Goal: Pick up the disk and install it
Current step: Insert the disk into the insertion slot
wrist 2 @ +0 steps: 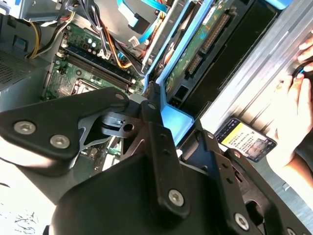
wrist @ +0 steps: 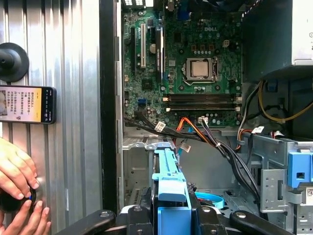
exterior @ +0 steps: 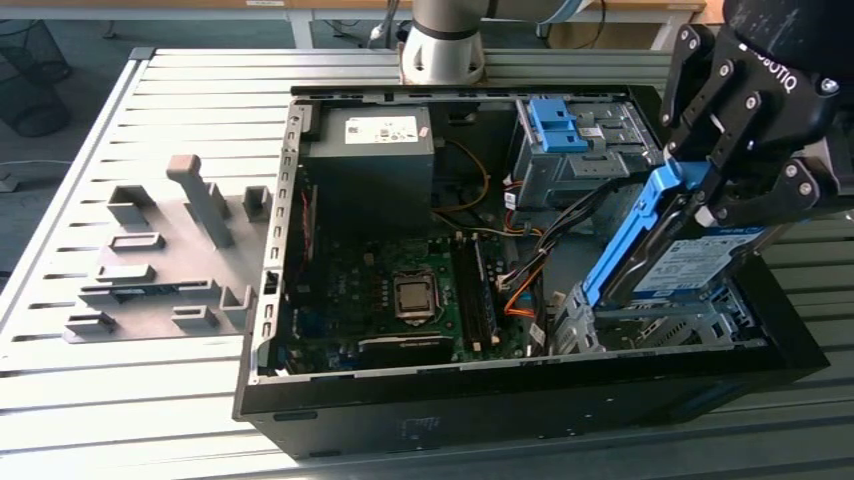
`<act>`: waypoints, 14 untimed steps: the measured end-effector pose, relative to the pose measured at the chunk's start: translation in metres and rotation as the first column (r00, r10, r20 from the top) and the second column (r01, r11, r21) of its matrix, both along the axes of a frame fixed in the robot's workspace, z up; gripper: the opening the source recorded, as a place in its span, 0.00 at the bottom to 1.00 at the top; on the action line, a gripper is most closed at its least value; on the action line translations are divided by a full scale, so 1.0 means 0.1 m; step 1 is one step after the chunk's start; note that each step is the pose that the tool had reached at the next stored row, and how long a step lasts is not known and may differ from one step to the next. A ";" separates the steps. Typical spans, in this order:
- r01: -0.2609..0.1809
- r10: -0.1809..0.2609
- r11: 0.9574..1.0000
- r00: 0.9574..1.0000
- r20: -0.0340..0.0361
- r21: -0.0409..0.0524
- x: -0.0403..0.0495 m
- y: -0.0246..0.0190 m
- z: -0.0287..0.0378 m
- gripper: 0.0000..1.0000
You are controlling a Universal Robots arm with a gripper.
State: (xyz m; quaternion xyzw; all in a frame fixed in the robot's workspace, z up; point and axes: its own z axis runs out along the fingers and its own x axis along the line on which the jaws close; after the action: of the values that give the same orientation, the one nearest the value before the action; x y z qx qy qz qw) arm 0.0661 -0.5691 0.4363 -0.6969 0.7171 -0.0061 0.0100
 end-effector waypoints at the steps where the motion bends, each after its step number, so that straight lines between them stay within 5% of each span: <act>1: 0.000 0.000 1.000 1.000 0.000 0.000 0.001 -0.001 -0.002 0.36; 14: 0.015 -0.015 1.000 1.000 0.000 0.000 0.016 -0.002 -0.038 0.36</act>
State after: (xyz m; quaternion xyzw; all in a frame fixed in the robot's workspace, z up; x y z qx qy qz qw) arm 0.0677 -0.5693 0.4325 -0.6917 0.7221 -0.0061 0.0099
